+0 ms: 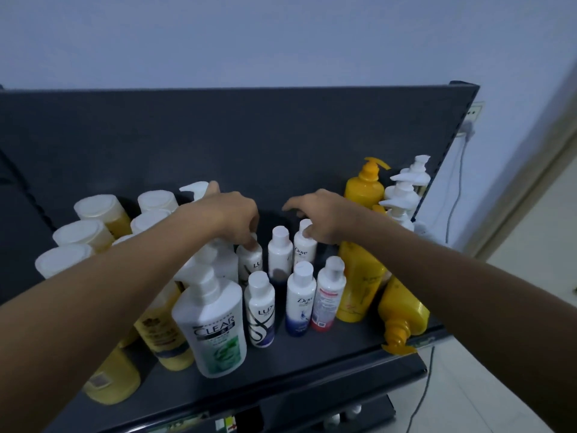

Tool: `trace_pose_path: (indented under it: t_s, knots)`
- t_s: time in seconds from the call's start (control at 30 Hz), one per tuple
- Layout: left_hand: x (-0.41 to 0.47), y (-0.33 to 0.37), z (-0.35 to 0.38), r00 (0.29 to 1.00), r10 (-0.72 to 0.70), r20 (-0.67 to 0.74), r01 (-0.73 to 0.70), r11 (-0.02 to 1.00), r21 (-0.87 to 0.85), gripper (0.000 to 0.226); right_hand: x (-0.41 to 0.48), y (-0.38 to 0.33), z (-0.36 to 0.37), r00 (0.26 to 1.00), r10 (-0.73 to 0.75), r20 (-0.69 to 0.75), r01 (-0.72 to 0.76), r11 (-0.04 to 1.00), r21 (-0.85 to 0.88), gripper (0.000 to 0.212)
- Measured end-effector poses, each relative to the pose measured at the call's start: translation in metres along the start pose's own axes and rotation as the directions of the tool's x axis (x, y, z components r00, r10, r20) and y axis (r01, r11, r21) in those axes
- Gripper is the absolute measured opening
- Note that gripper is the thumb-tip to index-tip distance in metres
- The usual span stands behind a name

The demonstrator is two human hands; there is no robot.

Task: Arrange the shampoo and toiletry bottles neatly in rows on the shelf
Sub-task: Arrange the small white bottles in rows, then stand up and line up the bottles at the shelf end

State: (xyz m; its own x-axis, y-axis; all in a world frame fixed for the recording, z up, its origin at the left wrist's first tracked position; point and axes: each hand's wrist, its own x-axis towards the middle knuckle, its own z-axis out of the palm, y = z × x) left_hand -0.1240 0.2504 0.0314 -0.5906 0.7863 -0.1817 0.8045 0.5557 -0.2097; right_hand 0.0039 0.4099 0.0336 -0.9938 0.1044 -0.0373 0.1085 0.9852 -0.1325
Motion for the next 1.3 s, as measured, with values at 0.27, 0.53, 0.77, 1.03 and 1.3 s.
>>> trace_pose_path:
  t_s: [0.27,0.53,0.77,1.03,1.3]
  knots:
    - [-0.002,0.019,-0.040,0.986,0.023,-0.163,-0.026,1.000,-0.012,0.041,-0.073,0.034,-0.083,0.971,0.046,-0.235,-0.040,0.999,0.029,0.045]
    - [0.009,0.118,-0.098,0.919,0.239,-0.315,-0.316,0.923,-0.221,0.046,-0.115,0.110,-0.085,0.966,0.109,-0.234,-0.119,0.993,-0.026,0.039]
    - [0.022,0.168,-0.100,0.969,0.160,-0.187,-0.207,0.942,-0.263,0.049,-0.097,0.163,-0.042,0.986,0.009,-0.165,-0.007,1.000,0.010,0.039]
    - [0.009,0.189,-0.089,0.976,-0.134,-0.174,0.069,0.939,-0.338,0.031,-0.074,0.181,-0.013,0.962,-0.049,-0.267,0.094,0.982,0.161,0.033]
    - [0.024,0.193,-0.091,0.939,-0.265,-0.219,0.157,0.897,-0.413,0.030,-0.067,0.197,-0.021,0.960,-0.061,-0.272,0.110,0.980,0.168,0.027]
